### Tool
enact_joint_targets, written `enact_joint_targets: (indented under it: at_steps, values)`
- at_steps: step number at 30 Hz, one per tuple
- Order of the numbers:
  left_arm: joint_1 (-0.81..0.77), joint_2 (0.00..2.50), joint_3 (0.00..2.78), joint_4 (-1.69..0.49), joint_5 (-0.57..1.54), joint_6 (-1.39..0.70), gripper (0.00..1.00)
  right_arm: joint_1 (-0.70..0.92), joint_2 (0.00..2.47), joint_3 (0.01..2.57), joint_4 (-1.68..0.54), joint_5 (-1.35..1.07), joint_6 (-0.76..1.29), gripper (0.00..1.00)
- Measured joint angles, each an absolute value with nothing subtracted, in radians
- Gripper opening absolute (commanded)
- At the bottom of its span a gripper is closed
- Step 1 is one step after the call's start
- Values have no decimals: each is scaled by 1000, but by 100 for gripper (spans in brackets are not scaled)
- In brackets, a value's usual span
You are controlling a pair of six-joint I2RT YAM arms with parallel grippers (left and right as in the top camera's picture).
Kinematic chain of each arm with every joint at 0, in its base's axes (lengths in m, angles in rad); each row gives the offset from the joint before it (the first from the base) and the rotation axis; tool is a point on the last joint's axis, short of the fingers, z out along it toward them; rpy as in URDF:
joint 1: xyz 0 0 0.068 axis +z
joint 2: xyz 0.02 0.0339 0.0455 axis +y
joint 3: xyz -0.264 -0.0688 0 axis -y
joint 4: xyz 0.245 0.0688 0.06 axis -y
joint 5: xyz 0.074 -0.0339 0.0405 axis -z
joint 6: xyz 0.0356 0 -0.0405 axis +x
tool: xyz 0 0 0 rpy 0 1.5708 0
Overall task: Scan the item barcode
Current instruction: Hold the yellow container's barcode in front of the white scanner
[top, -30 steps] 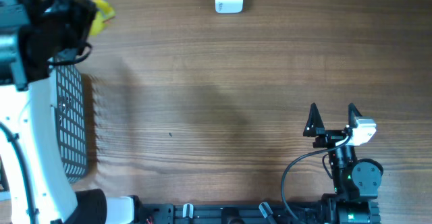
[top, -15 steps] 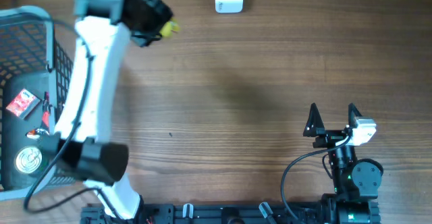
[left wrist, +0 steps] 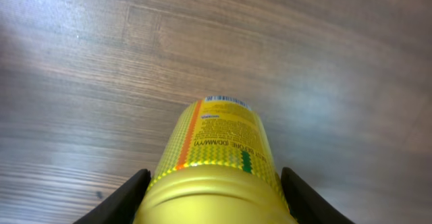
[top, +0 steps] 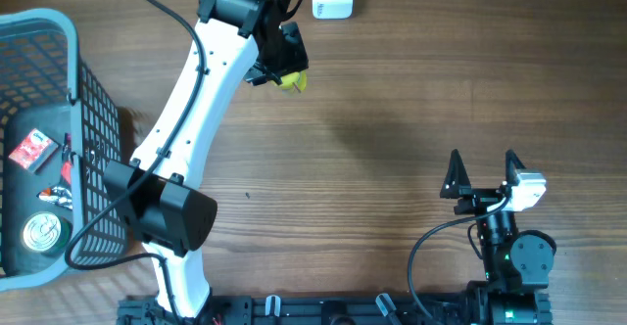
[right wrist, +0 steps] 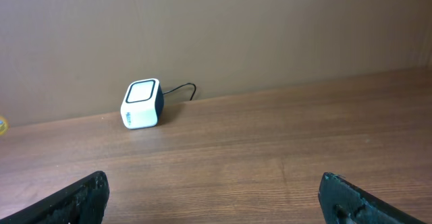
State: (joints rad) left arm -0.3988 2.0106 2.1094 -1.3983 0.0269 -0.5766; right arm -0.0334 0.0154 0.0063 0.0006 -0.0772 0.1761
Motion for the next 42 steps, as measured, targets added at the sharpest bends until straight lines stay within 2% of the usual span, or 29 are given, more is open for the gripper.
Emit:
enact_joint_targets:
  at_steps: [10, 15, 24, 42]
  values:
    - [-399, 2011, 2086, -1394, 62, -307, 49, -33, 15, 6, 1, -77, 176, 100]
    - [-400, 2011, 2004, -1308, 108, -202, 49, -33, 15, 6, 1, -77, 176, 100]
    - [-400, 2016, 1808, -994, 121, -161, 50, -33, 15, 6, 0, -77, 176, 100]
    - [-383, 2177, 1781, -889, 129, -157, 54, -33, 15, 6, 1, -77, 176, 100]
